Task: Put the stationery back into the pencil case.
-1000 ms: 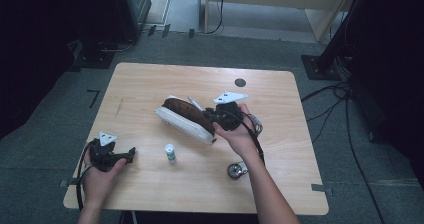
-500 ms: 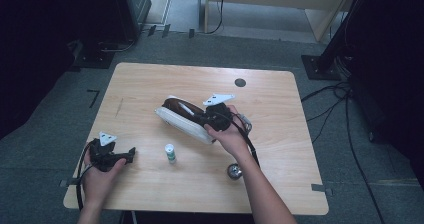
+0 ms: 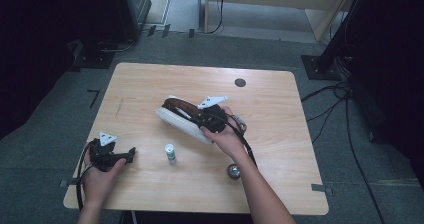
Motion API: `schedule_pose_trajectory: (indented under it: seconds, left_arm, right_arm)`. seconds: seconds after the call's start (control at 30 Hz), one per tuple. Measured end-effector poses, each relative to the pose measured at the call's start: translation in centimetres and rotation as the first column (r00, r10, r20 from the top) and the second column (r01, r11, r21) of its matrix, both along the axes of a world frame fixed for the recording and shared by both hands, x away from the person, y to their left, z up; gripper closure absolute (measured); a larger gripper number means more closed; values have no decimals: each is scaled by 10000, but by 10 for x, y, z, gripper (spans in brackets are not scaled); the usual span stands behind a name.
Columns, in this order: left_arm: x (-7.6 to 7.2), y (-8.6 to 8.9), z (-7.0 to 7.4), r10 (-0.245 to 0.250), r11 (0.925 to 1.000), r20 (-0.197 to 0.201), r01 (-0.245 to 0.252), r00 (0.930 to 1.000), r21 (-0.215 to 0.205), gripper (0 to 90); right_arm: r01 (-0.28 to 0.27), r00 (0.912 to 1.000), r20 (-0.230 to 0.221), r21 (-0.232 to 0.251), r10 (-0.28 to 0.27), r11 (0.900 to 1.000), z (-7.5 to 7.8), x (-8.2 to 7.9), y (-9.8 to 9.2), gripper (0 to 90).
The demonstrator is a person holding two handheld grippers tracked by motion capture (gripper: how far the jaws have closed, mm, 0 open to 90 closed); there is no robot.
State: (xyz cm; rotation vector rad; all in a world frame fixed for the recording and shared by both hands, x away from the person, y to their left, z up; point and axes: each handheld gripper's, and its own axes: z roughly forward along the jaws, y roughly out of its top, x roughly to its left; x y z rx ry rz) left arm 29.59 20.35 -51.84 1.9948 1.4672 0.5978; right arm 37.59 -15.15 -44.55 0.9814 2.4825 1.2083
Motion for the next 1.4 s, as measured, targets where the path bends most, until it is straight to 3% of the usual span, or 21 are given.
schedule_pose_trajectory:
  seconds: [0.57, 0.97, 1.17, 1.4]
  left_arm:
    - [0, 0, 0, -5, 10000, 3, 5, 10000, 3, 18]
    - [0, 0, 0, 3, 10000, 22, -3, 10000, -28, 18]
    - [0, 0, 0, -16, 10000, 3, 16, 10000, 1, 18]
    - [0, 0, 0, 6, 10000, 15, -6, 10000, -37, 18]
  right_arm:
    - [-51, 9999, -99, -919, 42, 9958, -10, 0, 4, 800]
    - [25, 10000, -84, -1110, -34, 9938, -9, -1, 3, 806]
    - [144, 9997, 212, -863, -126, 9962, -3, -4, -3, 815]
    - [570, 9971, 503, -65, -566, 9984, 12, -9, -16, 767]
